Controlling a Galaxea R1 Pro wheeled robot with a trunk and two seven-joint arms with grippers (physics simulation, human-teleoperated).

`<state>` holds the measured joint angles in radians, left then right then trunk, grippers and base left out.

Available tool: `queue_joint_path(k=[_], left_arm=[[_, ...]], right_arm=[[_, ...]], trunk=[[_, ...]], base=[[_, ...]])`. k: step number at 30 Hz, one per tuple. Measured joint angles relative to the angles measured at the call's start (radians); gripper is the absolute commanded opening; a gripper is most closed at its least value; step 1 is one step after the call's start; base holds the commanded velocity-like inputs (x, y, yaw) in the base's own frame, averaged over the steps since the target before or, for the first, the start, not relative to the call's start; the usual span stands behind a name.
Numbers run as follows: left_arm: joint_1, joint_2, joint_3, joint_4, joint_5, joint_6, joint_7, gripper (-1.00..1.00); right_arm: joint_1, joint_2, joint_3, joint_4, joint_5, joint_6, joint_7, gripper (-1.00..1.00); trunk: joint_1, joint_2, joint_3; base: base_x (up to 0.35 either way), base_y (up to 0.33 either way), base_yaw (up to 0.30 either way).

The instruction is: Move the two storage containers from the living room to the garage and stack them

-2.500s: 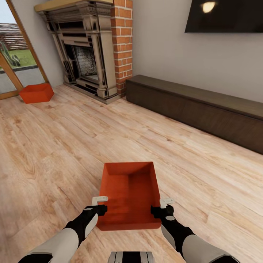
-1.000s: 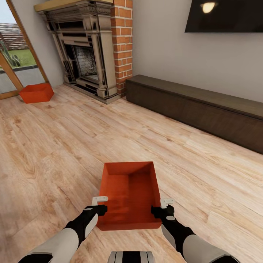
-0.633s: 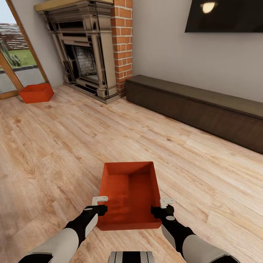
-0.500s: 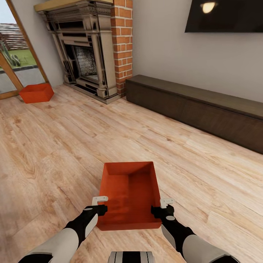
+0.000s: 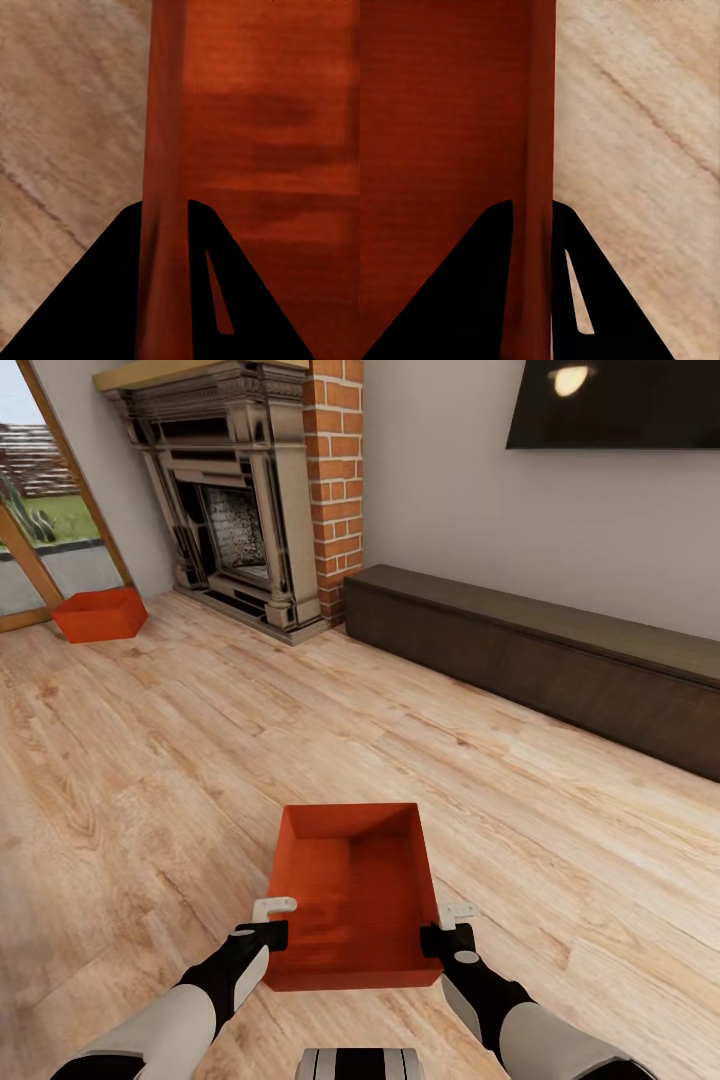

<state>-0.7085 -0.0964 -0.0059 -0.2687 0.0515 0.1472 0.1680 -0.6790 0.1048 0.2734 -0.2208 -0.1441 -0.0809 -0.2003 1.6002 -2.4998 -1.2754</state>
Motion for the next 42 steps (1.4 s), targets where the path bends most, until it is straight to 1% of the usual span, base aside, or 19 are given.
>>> queue_joint_path(k=[8,16,17,20,42], left_arm=[[0.000,0.000,0.009,0.000,0.003,0.001,0.000,-1.00],[0.000,0.000,0.009,0.000,0.005,0.001,0.001,-1.00],[0.000,0.000,0.015,0.000,-0.001,0.002,-0.003,-1.00],[0.000,0.000,0.016,0.000,-0.002,0.002,-0.003,-1.00],[0.000,0.001,0.012,0.000,0.003,0.001,-0.003,-1.00]], right_arm=[[0.000,0.000,0.001,0.000,-0.001,0.000,0.001,-1.00],[0.000,0.000,0.001,0.000,0.001,0.003,0.002,-1.00],[0.000,0.000,0.006,-0.001,-0.002,0.004,-0.002,-1.00],[0.000,0.000,0.007,-0.001,-0.004,0.004,-0.002,-1.00],[0.000,0.000,0.009,0.000,-0.006,0.003,-0.002,-1.00]], trunk=[[0.000,0.000,0.000],[-0.031,0.056,0.025],[-0.034,0.063,0.028],[-0.046,0.084,0.037],[-0.130,0.238,0.106]], base=[[0.000,0.000,0.000],[0.000,0.000,0.000],[0.000,0.000,0.000],[0.000,0.000,0.000],[0.000,0.000,0.000]])
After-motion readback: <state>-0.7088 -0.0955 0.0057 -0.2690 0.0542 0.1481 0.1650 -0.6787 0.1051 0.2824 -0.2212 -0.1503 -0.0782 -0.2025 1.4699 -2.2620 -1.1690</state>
